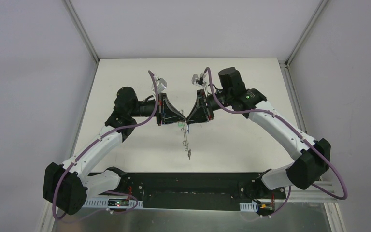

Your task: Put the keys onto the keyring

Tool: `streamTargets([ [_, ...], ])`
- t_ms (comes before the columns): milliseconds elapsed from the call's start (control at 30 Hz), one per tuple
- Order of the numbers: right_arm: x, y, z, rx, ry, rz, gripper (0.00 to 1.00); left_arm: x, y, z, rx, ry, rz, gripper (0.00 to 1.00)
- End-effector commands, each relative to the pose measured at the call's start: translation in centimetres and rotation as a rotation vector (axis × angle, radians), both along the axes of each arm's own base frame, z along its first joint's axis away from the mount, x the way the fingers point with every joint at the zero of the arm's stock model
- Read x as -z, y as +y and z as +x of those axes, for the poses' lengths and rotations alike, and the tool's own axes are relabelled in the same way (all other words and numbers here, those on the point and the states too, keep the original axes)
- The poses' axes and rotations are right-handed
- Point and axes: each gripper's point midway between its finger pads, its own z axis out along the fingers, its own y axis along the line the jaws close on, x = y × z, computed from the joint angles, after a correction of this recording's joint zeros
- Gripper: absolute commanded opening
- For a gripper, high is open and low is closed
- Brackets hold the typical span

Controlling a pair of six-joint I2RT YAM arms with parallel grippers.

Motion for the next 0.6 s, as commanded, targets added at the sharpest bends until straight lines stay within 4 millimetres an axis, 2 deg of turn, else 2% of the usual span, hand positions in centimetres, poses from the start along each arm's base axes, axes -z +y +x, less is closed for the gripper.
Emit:
streamTargets([
  [0,-1.89,0.64,-0.05,-0.025,-0.046,0.046,0.17,-1.55,0.07,0.46,-0.022,-0.076,-0.043,0.00],
  [200,-1.65,0.86,-0.23,-0.033,-0.035,0.042,0.08,-1.48,0.03,0.87,-0.041,-0.074,-0.043,0.00],
  [433,-1.74,0.94,-0.37,-0.037,-0.030,0.044,0.06,-1.12,0.07,1.14,-0.055,-0.072,-0.039,0.00],
  [567,-1.94,0.86,-0.42,-0.038,-0.034,0.047,0.00,-0.66,0.16,1.29,-0.061,-0.076,-0.026,0.00],
])
